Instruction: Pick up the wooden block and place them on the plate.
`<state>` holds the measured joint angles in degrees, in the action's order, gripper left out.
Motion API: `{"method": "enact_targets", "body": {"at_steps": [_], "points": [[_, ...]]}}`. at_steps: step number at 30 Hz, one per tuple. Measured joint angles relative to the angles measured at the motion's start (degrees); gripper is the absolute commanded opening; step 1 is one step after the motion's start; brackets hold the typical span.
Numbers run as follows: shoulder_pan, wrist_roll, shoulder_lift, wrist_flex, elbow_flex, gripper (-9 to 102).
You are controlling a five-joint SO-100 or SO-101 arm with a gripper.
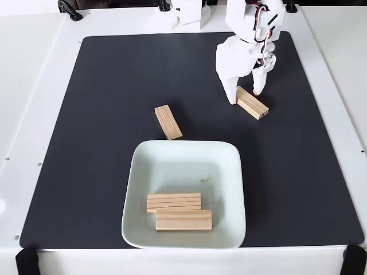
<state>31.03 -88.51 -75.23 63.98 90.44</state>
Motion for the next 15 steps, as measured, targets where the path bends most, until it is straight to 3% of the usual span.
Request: {"method": "enact_targets", "body": {"at_steps": [13, 15], "points": [[0.0, 0.0, 0.0, -2.46, 0.0, 22], [0.0, 0.0, 0.0, -2.46, 0.0, 18]]}}
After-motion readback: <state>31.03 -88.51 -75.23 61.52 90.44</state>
